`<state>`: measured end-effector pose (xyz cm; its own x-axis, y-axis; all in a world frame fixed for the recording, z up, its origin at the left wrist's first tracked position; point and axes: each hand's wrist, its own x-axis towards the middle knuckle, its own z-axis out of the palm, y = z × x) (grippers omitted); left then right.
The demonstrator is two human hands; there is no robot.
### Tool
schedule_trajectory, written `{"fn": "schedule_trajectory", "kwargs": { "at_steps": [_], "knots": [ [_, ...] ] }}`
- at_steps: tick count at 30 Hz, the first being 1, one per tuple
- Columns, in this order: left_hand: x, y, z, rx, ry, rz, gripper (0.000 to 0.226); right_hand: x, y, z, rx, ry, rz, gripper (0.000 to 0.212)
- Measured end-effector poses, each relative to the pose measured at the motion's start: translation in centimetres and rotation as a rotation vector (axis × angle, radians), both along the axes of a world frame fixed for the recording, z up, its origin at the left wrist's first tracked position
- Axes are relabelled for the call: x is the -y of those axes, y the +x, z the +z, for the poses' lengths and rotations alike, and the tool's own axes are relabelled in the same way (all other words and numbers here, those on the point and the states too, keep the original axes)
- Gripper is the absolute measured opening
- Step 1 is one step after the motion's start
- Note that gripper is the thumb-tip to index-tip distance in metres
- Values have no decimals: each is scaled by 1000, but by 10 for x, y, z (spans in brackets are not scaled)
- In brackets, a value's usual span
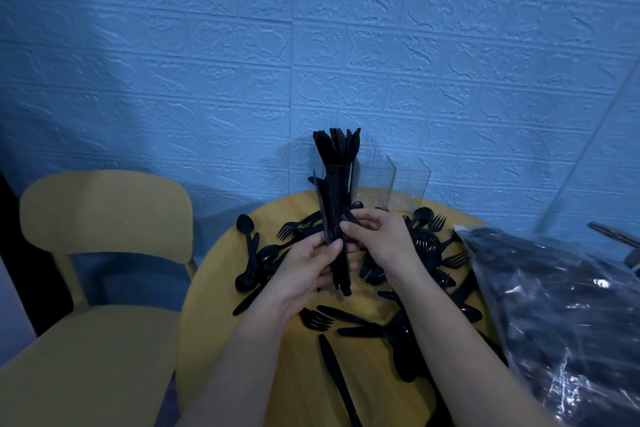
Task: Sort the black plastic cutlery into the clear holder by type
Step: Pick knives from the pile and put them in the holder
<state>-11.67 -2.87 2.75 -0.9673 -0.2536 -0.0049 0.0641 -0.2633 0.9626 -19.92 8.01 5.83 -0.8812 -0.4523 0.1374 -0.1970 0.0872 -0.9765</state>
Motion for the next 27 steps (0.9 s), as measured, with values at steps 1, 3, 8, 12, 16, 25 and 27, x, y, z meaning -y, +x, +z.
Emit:
{"fn": "schedule_trajectory", "kwargs": {
  "at_steps": [1,3,8,12,16,25,27],
  "knots": [
    [0,0,-1,3,-5,9,16,1,0,-1,-26,31,-29,10],
    [0,-1,-1,9,-1,29,16,2,-1,-3,-57,69,-71,1],
    [2,-5,-3,13,75,106,15,-2,-4,-2,45,-66,-207,17],
    [4,-7,-5,8,109,143,15,5,6,0,136,-185,-146,11],
    [3,-7,-4,-9,70,132,19,10,12,-6,123,-125,-108,5],
    [1,-9,-5,-20,-34,176,18,12,12,-9,-20,49,-111,8],
    [2,-9,-7,-9,-87,180,18,10,12,-7,-81,135,-94,8]
  ]
}}
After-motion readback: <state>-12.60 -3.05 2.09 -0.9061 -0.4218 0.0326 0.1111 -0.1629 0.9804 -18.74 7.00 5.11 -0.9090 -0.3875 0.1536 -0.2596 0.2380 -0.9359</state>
